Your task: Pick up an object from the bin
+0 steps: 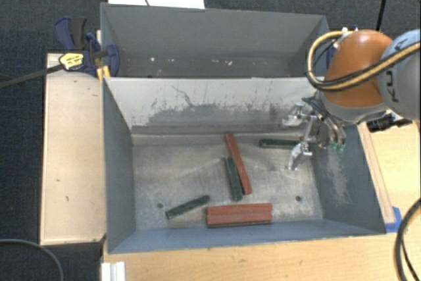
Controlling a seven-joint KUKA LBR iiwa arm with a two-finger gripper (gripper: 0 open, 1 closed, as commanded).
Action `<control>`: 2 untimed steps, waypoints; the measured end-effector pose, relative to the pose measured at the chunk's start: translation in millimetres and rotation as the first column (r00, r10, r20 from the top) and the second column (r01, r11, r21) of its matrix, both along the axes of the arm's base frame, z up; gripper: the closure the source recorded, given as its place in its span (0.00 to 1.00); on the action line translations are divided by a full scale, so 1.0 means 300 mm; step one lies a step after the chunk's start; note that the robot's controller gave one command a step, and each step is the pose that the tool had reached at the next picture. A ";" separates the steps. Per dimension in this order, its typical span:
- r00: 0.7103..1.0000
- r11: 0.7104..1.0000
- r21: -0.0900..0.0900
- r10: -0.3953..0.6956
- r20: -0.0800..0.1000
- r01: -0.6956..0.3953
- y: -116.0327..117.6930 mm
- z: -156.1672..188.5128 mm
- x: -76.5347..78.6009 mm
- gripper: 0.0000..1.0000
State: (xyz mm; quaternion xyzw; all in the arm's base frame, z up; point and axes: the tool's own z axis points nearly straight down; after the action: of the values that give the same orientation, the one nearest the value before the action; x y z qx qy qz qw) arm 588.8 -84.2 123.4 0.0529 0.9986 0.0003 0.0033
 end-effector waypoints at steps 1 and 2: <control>0.995 0.995 0.000 0.098 -0.006 -0.098 -0.001 0.013 0.003 0.00; 0.994 0.994 -0.001 0.107 0.001 -0.107 -0.015 0.083 0.013 0.00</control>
Offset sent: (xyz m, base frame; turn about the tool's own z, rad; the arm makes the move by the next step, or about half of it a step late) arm 0.0040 -0.0090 0.0106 -0.0343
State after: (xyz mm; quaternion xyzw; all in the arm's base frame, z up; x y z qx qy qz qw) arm 592.6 -88.5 148.4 -0.0005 1.0000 -0.0001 0.0038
